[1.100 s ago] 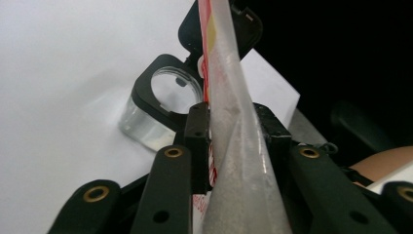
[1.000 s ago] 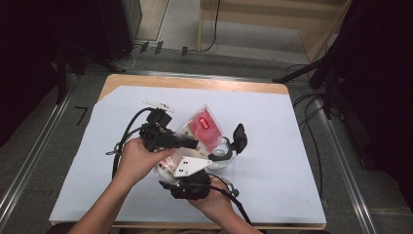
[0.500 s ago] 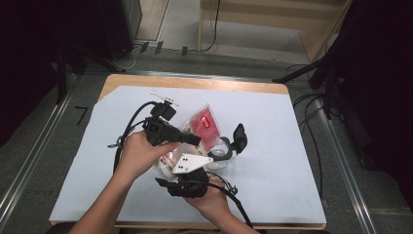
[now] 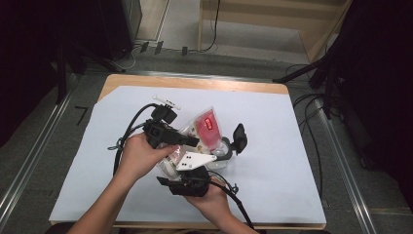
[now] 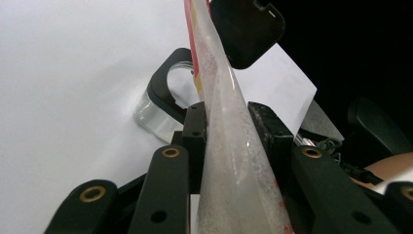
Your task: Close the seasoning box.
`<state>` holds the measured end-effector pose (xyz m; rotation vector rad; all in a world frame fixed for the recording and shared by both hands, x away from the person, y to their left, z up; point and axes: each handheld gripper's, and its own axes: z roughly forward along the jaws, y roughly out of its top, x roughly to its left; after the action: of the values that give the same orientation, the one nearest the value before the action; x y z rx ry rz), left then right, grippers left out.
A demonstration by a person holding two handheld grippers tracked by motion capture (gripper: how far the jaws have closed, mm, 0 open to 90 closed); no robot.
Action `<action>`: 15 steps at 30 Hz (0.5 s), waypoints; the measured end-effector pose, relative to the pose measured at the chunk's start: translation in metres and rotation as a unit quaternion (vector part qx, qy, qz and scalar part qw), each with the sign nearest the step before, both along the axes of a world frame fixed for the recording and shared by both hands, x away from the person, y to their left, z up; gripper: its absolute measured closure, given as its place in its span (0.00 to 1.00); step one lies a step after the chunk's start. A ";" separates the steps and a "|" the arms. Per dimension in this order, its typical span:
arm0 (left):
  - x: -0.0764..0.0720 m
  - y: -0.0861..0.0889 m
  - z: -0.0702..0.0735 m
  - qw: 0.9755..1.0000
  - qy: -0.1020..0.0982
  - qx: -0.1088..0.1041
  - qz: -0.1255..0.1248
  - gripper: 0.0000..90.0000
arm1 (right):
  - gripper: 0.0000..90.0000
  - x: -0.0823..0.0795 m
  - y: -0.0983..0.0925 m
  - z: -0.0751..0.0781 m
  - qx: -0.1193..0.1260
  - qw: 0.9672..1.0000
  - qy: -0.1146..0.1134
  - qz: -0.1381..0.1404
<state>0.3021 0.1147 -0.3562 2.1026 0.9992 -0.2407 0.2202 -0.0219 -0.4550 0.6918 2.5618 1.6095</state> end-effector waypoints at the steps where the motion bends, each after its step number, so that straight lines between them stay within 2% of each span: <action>1: 0.000 0.000 0.000 1.000 0.000 0.000 0.000 0.80 | 0.66 0.000 0.000 0.000 0.000 1.000 0.000 0.000; 2: 0.000 0.001 0.000 1.000 0.002 0.002 0.002 0.80 | 0.66 0.000 0.001 0.000 -0.003 1.000 -0.003 0.004; 3: 0.001 0.002 -0.001 1.000 -0.002 0.004 0.004 0.80 | 0.65 0.000 0.004 0.000 -0.018 1.000 -0.014 0.006; 4: 0.001 0.002 -0.001 1.000 -0.002 0.004 0.004 0.81 | 0.65 0.000 0.004 0.000 -0.018 1.000 -0.014 0.006; 5: 0.001 0.003 0.000 1.000 0.002 0.002 0.005 0.81 | 0.67 -0.001 0.006 0.000 -0.028 0.999 -0.024 0.007; 11: -0.001 0.002 0.001 1.000 -0.004 -0.007 0.008 0.80 | 0.67 -0.002 0.006 0.003 -0.024 1.000 -0.019 0.006; 15: -0.001 0.000 0.001 1.000 -0.008 -0.004 0.006 0.78 | 0.68 -0.001 0.005 0.004 -0.011 1.000 -0.003 0.006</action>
<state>0.3008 0.1150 -0.3548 2.0865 0.9997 -0.2200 0.2190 -0.0168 -0.4508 0.6704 2.5794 1.5816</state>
